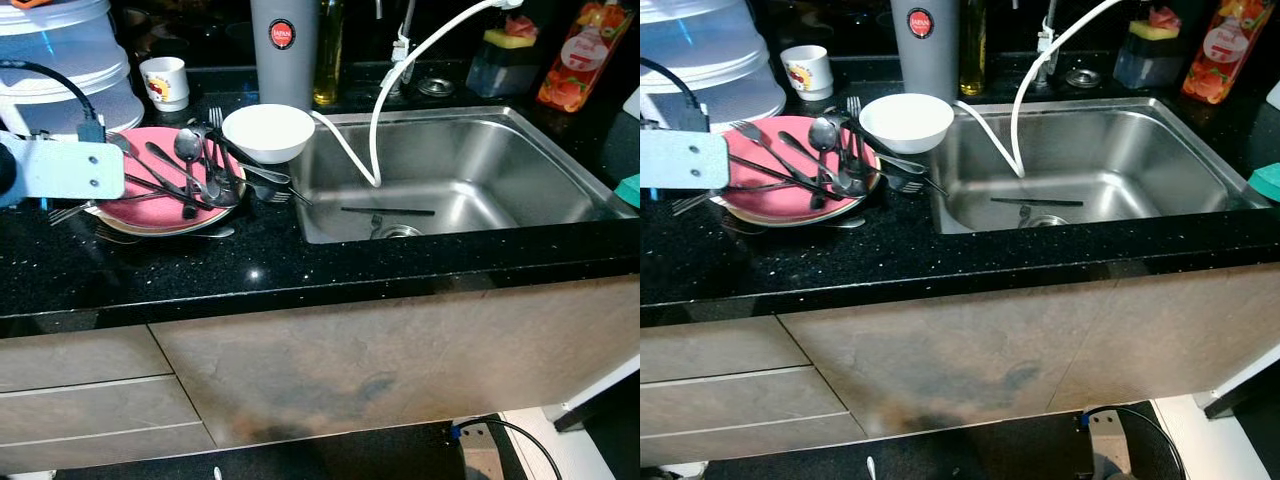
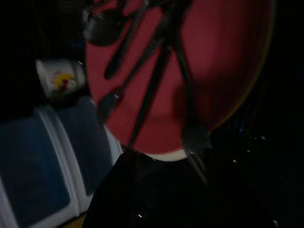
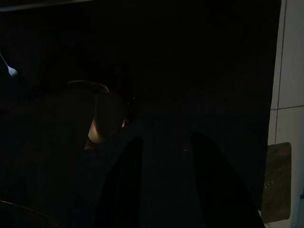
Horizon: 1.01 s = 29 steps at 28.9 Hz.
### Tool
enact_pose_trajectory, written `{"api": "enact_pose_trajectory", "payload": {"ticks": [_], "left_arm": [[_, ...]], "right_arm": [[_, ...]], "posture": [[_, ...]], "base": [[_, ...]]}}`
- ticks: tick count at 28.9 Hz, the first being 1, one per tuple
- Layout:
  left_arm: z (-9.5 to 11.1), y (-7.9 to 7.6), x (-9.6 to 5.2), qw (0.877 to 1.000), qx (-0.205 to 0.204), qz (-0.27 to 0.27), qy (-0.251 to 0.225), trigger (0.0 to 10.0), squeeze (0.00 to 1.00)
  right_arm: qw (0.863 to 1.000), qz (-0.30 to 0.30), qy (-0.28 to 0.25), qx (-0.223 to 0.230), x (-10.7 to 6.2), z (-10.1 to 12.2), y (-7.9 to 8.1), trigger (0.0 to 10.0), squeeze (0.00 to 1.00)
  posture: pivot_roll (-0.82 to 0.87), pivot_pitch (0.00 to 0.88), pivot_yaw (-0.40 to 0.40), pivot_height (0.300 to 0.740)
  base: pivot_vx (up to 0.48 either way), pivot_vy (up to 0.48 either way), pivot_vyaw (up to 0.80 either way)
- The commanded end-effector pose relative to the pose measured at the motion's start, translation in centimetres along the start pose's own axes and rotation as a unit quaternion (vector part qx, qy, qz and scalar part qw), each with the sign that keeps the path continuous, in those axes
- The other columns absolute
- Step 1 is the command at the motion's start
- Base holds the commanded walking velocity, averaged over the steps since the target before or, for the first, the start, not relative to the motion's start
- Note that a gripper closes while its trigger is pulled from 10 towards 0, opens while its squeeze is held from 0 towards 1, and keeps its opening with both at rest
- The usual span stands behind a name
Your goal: Kitchen organization
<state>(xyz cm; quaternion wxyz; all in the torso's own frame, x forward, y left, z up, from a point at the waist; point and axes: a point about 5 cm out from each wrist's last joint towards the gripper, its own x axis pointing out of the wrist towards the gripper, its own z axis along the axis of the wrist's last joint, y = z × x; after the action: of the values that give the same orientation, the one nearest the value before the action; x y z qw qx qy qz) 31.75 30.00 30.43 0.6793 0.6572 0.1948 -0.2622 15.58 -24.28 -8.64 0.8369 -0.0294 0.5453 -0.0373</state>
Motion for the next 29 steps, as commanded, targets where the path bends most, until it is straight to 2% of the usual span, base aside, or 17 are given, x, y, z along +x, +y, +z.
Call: {"api": "enact_pose_trajectory", "payload": {"ticks": [1,3,14,22,29], "left_arm": [[-0.9,0.0,-0.1,1.0,0.009,-0.007,0.023,10.0,0.0],[-1.2,0.3,1.0,0.999,0.015,0.016,0.025,10.0,0.0],[-0.5,1.5,3.2,0.996,0.028,0.086,-0.005,10.0,0.0],[-0.4,-0.1,5.7,0.999,0.015,0.047,-0.012,10.0,0.0],[-0.4,-0.2,6.2,0.999,0.022,0.043,-0.013,10.0,0.0]], "right_arm": [[1.0,0.001,0.005,0.003,0.0,-0.3,0.1,10.0,0.0],[1.0,0.0,0.005,0.003,0.0,-0.3,0.0,10.0,0.0],[1.0,-0.004,0.006,-0.001,-0.1,-0.5,-0.4,10.0,0.0],[1.0,-0.007,0.008,-0.003,-0.1,-0.8,-0.7,10.0,0.0],[1.0,-0.009,0.009,-0.002,-0.2,-1.1,-0.8,10.0,0.0]], "posture": [[0.05,0.0,0.01,0.74],[0.04,0.0,0.007,0.74],[0.02,0.026,0.008,0.74],[0.0,0.059,0.024,0.74],[0.0,0.079,0.025,0.74]], "base": [[0.0,0.0,0.0],[0.0,0.0,0.0],[0.0,0.0,0.0],[0.0,0.0,0.0],[0.0,0.0,0.0]]}}
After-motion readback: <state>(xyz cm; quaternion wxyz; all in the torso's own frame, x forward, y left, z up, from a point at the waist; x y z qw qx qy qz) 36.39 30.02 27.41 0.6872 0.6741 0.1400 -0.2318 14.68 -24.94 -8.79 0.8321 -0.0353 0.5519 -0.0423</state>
